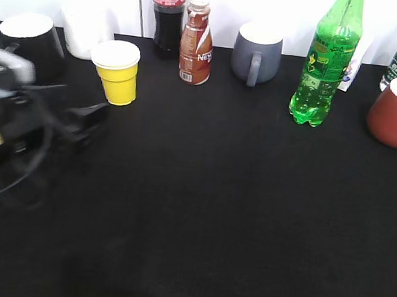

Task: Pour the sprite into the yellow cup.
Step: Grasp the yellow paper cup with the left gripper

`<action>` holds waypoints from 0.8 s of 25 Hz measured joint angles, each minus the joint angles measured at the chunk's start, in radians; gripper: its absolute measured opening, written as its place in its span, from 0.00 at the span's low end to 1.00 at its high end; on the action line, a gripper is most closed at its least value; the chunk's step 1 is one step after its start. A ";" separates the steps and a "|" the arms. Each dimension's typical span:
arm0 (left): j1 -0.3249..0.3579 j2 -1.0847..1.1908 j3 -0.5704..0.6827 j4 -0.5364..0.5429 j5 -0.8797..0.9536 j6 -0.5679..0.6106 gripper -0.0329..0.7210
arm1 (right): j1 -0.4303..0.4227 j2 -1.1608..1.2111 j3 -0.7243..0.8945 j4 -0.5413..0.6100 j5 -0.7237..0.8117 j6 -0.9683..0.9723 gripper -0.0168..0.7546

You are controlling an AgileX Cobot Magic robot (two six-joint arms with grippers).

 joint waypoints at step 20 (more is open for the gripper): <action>0.021 0.438 -0.610 -0.005 0.147 0.014 0.93 | 0.000 0.000 0.000 0.000 0.000 0.000 0.78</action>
